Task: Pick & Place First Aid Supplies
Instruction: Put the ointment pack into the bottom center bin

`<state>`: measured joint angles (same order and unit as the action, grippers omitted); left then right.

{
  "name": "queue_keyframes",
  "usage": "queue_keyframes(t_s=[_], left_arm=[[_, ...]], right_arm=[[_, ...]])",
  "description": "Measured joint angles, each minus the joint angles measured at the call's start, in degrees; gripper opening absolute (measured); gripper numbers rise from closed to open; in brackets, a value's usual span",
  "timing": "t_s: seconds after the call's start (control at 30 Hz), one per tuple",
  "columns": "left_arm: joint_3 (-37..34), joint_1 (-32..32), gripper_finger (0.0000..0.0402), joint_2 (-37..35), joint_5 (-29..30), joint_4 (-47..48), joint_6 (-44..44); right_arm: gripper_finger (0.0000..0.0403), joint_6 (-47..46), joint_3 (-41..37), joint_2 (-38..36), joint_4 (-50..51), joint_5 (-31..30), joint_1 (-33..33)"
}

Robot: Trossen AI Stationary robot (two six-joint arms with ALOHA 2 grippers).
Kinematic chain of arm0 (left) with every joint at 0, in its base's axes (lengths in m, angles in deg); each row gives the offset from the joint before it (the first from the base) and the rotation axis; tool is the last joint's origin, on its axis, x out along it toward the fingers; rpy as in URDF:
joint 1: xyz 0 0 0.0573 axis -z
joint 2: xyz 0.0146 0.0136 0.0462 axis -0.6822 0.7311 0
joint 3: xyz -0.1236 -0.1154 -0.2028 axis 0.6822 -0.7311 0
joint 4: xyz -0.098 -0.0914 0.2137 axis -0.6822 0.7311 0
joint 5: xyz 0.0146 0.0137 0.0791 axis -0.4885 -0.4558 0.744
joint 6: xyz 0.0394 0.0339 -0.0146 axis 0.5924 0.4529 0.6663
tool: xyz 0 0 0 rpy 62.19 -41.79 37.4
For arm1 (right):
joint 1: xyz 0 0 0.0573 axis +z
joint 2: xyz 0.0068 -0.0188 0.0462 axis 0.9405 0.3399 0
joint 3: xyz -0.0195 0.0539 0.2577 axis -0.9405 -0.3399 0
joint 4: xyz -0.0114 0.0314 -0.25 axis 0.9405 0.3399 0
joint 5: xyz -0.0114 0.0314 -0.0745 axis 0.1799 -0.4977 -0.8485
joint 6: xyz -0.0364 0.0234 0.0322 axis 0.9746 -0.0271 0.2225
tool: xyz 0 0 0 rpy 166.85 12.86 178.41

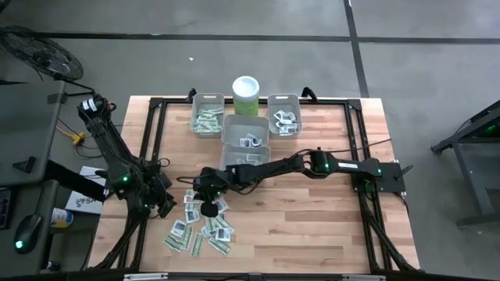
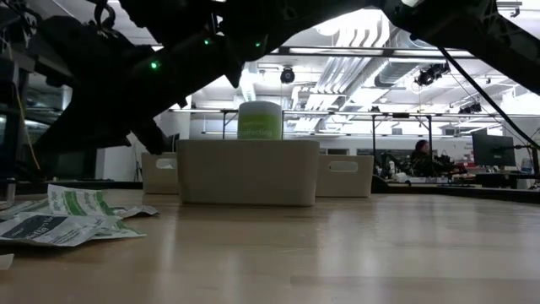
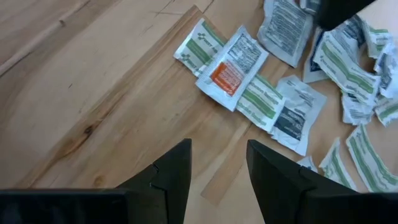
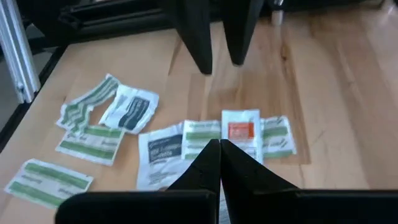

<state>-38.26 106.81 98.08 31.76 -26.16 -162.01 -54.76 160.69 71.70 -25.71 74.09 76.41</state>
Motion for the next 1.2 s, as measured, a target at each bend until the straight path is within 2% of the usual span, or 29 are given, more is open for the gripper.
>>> queue_keyframes(t_s=[0.17,0.33,0.43,0.63,0.8,0.93,1.2], left_arm=[[0.0,0.0,0.0153,0.7,0.0,-0.1,-0.6],[0.0,0.0,0.0153,0.7,0.0,0.0,-1.7],[0.0,0.0,0.0153,0.7,0.1,0.1,-2.2],[0.0,0.0,0.0153,0.7,2.8,0.1,-3.3],[0.0,0.0,0.0153,0.7,3.4,0.1,-3.4],[0.0,0.0,0.0153,0.7,3.6,-0.2,-3.4],[0.0,0.0,0.0153,0.7,5.2,-0.2,-5.0]], right_arm=[[0.0000,-2.0,0.0,0.0,0.9,-2.0,0.1],[0.0000,-9.7,0.0,0.0,1.9,-7.2,0.8],[0.0000,-12.9,0.0,0.0,1.7,-6.6,1.4],[0.0000,-4.8,-0.1,0.0,-0.6,-8.5,3.4],[0.0000,-2.9,-0.1,0.0,-3.3,-2.5,4.0],[0.0000,-3.2,-0.1,0.0,-1.4,0.3,4.0],[0.0000,-0.9,-0.1,-0.5,6.2,0.0,4.0]])
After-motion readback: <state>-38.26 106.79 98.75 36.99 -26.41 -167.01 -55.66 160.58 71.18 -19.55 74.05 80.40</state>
